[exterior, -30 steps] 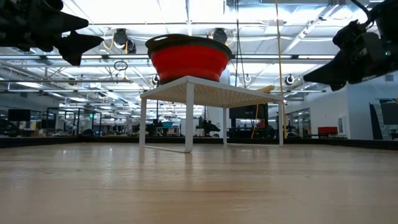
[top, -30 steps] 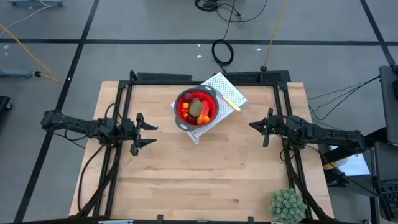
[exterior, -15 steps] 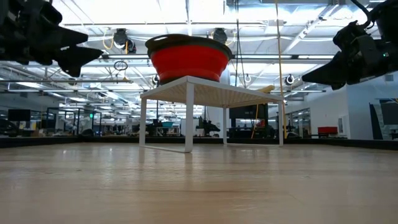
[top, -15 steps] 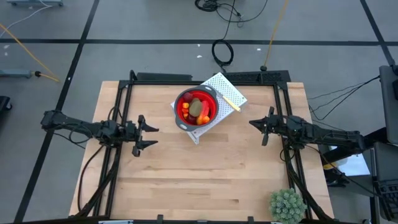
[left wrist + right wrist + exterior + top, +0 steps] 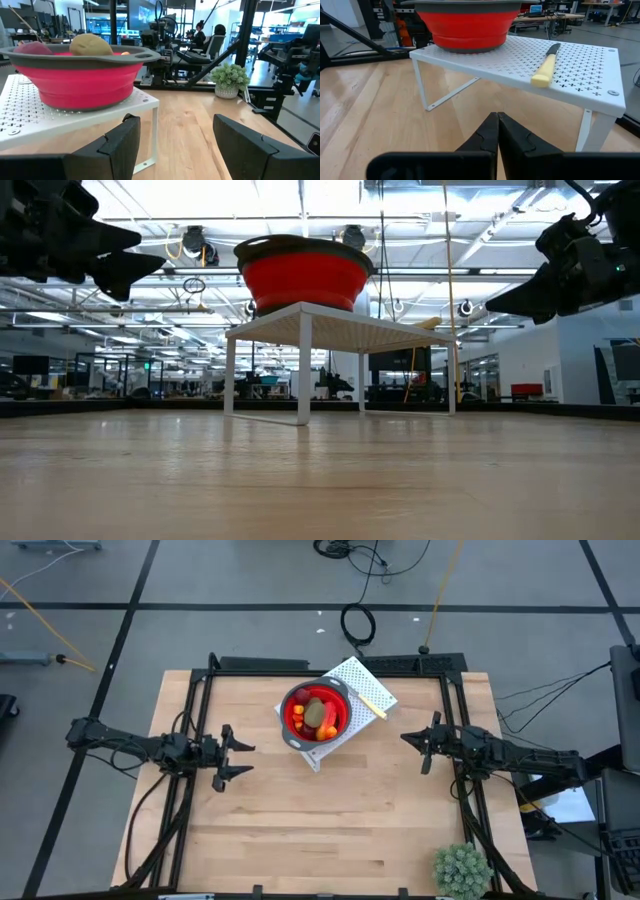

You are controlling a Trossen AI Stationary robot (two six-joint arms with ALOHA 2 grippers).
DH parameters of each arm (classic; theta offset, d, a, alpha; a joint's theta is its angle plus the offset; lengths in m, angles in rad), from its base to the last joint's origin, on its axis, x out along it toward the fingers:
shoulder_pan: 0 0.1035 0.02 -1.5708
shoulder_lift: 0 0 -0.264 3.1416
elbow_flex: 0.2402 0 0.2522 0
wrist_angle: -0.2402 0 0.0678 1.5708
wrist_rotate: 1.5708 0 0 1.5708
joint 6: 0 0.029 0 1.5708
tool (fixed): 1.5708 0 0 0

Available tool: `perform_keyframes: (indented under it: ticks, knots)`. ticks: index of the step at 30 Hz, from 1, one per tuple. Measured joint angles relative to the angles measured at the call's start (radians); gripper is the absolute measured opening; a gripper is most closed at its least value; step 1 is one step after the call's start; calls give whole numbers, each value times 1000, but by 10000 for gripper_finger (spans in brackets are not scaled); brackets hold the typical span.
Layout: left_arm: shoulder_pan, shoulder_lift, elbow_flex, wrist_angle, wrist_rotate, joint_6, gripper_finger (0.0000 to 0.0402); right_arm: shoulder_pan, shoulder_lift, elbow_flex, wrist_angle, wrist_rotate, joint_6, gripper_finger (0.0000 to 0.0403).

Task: Pick & Place Fruit
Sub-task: Return to Home Position

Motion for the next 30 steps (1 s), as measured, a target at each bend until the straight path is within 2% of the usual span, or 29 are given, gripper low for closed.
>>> perform_keyframes:
  ticks: [12,20,30]
  knots:
    - [0,0,0,0,1,22,251,0,0,0,-67,-4,0,0]
    - [0,0,1,-9,2,22,251,0,-6,5,-38,-1,-34,0]
    - [0,0,2,-15,3,16,251,0,-7,116,-289,0,5,0]
